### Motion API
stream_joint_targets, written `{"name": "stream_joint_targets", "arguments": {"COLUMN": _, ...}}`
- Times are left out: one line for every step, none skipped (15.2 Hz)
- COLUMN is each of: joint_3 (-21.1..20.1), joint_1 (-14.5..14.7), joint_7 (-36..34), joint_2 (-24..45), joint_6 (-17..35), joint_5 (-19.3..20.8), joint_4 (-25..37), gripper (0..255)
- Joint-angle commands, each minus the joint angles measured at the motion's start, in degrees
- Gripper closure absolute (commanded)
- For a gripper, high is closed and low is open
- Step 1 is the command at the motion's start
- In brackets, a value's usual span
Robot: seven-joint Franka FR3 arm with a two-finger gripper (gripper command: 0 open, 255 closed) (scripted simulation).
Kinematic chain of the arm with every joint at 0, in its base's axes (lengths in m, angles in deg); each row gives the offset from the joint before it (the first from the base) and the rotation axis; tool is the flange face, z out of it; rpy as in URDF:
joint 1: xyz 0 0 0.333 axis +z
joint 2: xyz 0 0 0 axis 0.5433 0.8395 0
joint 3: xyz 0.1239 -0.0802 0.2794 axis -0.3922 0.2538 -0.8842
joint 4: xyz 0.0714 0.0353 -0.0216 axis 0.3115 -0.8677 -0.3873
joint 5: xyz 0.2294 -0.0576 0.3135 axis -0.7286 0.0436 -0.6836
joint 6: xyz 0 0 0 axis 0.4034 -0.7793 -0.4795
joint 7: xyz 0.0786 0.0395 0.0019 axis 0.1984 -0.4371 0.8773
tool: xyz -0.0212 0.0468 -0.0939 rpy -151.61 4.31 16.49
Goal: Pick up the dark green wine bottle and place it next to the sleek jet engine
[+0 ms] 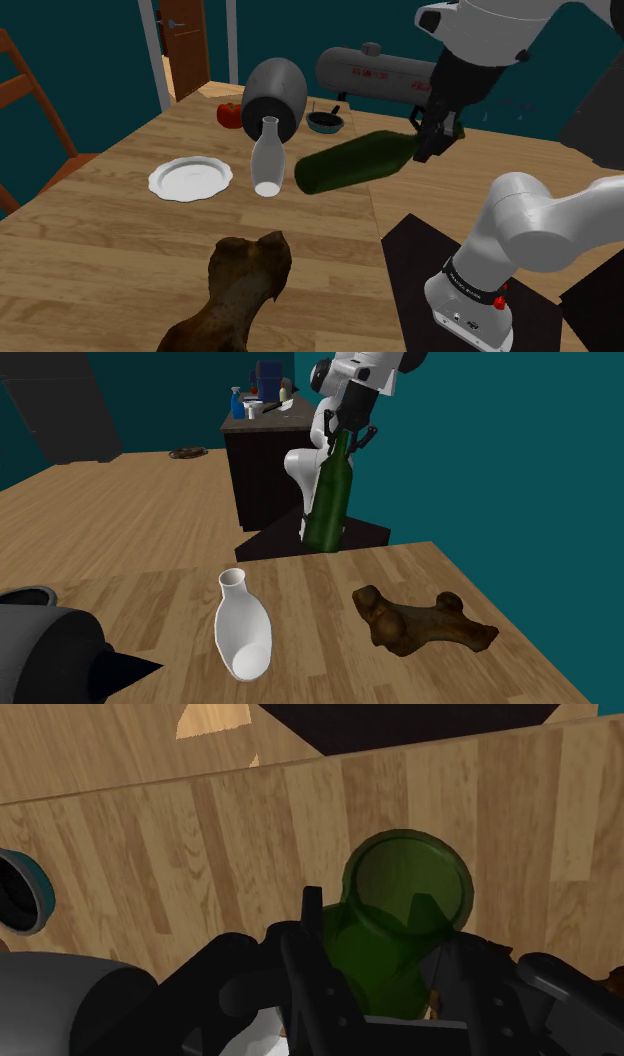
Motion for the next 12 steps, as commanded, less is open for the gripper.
{"name": "stream_joint_targets", "arguments": {"joint_3": 0.14, "joint_1": -0.25, "joint_7": 0.19, "joint_2": 0.55, "joint_6": -1.15, "joint_5": 0.25, "joint_4": 1.75, "gripper": 255}}
{"name": "stream_joint_targets", "arguments": {"joint_3": 0.24, "joint_1": -0.39, "joint_7": 0.32, "joint_2": 0.86, "joint_6": -1.76, "joint_5": 0.41, "joint_4": 2.69, "gripper": 255}}
{"name": "stream_joint_targets", "arguments": {"joint_3": 0.34, "joint_1": -0.53, "joint_7": 0.45, "joint_2": 1.17, "joint_6": -2.38, "joint_5": 0.57, "joint_4": 3.64, "gripper": 255}}
{"name": "stream_joint_targets", "arguments": {"joint_3": 0.43, "joint_1": -0.67, "joint_7": 0.58, "joint_2": 1.49, "joint_6": -3.0, "joint_5": 0.73, "joint_4": 4.6, "gripper": 255}}
{"name": "stream_joint_targets", "arguments": {"joint_3": 0.52, "joint_1": -0.81, "joint_7": 0.7, "joint_2": 1.83, "joint_6": -3.62, "joint_5": 0.88, "joint_4": 5.56, "gripper": 255}}
{"name": "stream_joint_targets", "arguments": {"joint_3": 0.6, "joint_1": -0.95, "joint_7": 0.83, "joint_2": 2.17, "joint_6": -4.24, "joint_5": 1.04, "joint_4": 6.54, "gripper": 255}}
{"name": "stream_joint_targets", "arguments": {"joint_3": 0.67, "joint_1": -1.09, "joint_7": 0.96, "joint_2": 2.52, "joint_6": -4.86, "joint_5": 1.19, "joint_4": 7.53, "gripper": 255}}
{"name": "stream_joint_targets", "arguments": {"joint_3": 0.74, "joint_1": -1.24, "joint_7": 1.08, "joint_2": 2.87, "joint_6": -5.48, "joint_5": 1.34, "joint_4": 8.52, "gripper": 255}}
{"name": "stream_joint_targets", "arguments": {"joint_3": 0.77, "joint_1": -1.28, "joint_7": 1.12, "joint_2": 2.96, "joint_6": -5.65, "joint_5": 1.38, "joint_4": 8.78, "gripper": 255}}
{"name": "stream_joint_targets", "arguments": {"joint_3": 1.44, "joint_1": -1.8, "joint_7": 1.91, "joint_2": 4.14, "joint_6": -4.58, "joint_5": 2.2, "joint_4": 8.98, "gripper": 255}}
{"name": "stream_joint_targets", "arguments": {"joint_3": 2.1, "joint_1": -2.33, "joint_7": 2.68, "joint_2": 5.36, "joint_6": -3.53, "joint_5": 3.0, "joint_4": 9.23, "gripper": 255}}
{"name": "stream_joint_targets", "arguments": {"joint_3": 2.73, "joint_1": -2.86, "joint_7": 3.42, "joint_2": 6.62, "joint_6": -2.5, "joint_5": 3.77, "joint_4": 9.55, "gripper": 255}}
